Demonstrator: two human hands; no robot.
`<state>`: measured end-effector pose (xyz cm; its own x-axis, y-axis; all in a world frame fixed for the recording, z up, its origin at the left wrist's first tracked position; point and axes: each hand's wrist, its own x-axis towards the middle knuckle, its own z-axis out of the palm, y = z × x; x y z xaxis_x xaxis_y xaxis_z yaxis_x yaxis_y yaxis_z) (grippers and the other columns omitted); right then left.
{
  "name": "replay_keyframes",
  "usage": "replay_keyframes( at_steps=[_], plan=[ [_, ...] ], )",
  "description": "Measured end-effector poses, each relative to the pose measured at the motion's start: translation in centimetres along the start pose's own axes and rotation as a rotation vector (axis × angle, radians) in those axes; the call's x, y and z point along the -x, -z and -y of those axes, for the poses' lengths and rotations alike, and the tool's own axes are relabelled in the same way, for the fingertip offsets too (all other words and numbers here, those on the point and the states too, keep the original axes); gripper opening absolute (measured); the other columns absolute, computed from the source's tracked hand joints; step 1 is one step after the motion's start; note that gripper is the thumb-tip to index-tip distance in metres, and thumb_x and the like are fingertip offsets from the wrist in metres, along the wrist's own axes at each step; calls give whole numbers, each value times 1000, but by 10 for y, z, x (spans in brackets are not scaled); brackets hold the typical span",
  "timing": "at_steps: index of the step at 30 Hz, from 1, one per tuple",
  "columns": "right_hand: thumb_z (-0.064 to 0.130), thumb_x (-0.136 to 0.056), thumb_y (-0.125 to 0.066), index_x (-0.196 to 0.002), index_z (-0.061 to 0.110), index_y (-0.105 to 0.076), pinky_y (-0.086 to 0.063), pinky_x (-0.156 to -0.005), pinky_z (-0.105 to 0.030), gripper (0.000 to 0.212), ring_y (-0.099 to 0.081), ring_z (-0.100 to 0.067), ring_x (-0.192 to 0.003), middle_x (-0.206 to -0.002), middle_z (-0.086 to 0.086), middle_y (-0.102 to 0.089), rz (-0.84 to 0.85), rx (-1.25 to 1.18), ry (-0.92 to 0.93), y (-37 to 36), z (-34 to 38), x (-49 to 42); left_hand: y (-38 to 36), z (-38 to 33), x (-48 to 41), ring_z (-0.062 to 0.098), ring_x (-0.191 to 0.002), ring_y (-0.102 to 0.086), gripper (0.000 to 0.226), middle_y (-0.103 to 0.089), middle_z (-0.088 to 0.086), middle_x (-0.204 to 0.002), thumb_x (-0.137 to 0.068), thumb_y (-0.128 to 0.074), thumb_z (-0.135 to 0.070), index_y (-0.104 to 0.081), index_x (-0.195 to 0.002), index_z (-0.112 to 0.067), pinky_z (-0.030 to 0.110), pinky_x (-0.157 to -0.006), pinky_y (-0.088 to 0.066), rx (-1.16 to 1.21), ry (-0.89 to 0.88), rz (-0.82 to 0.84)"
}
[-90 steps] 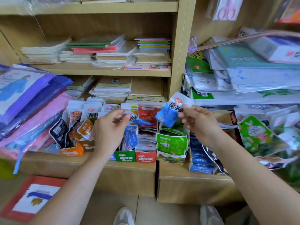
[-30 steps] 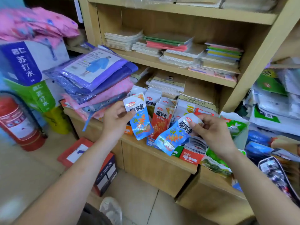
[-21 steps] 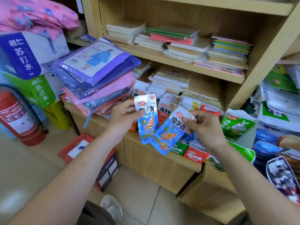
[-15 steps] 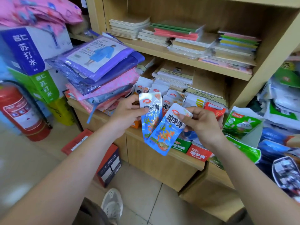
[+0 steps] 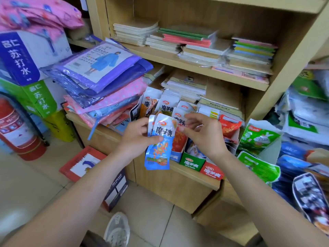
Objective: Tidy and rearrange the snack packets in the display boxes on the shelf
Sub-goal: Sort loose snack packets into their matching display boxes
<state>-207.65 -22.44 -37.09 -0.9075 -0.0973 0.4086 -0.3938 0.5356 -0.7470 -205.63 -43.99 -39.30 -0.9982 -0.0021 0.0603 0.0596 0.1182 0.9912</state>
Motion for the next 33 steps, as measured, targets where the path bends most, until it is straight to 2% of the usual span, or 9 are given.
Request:
replay_keyframes(
  at_steps=[2, 5, 11, 15, 20, 23, 26, 29, 33],
  plan=[
    [24, -79, -83, -116, 13, -70, -46, -72, -16, 41, -59, -9, -81, -98, 2, -70, 23, 205, 53, 12, -3, -13, 10, -2, -6, 13, -79, -75, 37, -79, -4, -88, -76, -78, 10, -69, -108, -8, 29, -68, -60, 5, -23, -65],
    [33, -79, -82, -130, 15, -63, -44, -91, -27, 58, -56, -20, -111, -121, -3, -67, 174, 472, 118, 20, -7, -42, 26, -5, -19, 8, -77, -74, 38, -77, -11, -83, -76, -78, 11, -69, -102, -14, 27, -68, -60, 12, -58, -132],
    [48, -76, -78, -146, 24, -45, -33, -106, -47, 80, -40, -28, -127, -133, -2, -58, 545, 786, 28, -1, -17, -95, 54, -2, -37, 15, -83, -74, 41, -76, 1, -96, -73, -82, 7, -67, -107, -10, 42, -80, -61, -9, -89, -211],
    [54, -75, -76, -135, 30, -48, -26, -94, -45, 71, -34, -24, -119, -115, 3, -58, 590, 851, -9, -15, -24, -107, 57, 0, -40, 17, -86, -75, 43, -77, 1, -96, -73, -84, 5, -67, -110, -8, 44, -80, -61, -1, -68, -188],
    [25, -78, -82, -90, 18, -72, -42, -82, -31, 17, -59, -8, -80, -81, 7, -65, 496, 620, 113, 6, -20, -95, 58, 3, -41, 16, -87, -75, 38, -77, 1, -96, -74, -83, 5, -69, -102, -15, 45, -80, -62, -10, -75, -158],
    [13, -70, -89, -76, 18, -75, -46, -75, -17, 16, -63, 0, -73, -77, 12, -70, 545, 453, 241, 31, -34, -76, 58, 3, -40, 17, -88, -75, 40, -77, 3, -97, -74, -83, 5, -69, -108, -10, 43, -80, -61, -10, -87, -152],
    [13, -64, -93, -77, 26, -77, -53, -81, -40, 25, -65, -1, -81, -85, 15, -72, 532, 490, 345, 42, -48, -65, 55, 1, -40, 13, -86, -74, 42, -77, 2, -96, -73, -83, 6, -69, -110, -9, 39, -80, -61, -19, -103, -131],
    [23, -73, -87, -87, 21, -79, -57, -80, -36, 16, -67, -2, -82, -89, 11, -75, 542, 479, 300, 38, -41, -69, 50, 0, -40, 11, -84, -74, 41, -77, -1, -94, -73, -83, 6, -70, -108, -11, 37, -79, -61, -19, -114, -115],
    [46, -80, -77, -104, 23, -73, -50, -91, -45, 34, -66, -9, -91, -93, 13, -73, 520, 623, 188, 22, -29, -83, 46, -2, -40, 13, -87, -74, 42, -77, 0, -95, -73, -83, 5, -70, -109, -14, 36, -80, -60, -19, -124, -107]
  ],
)
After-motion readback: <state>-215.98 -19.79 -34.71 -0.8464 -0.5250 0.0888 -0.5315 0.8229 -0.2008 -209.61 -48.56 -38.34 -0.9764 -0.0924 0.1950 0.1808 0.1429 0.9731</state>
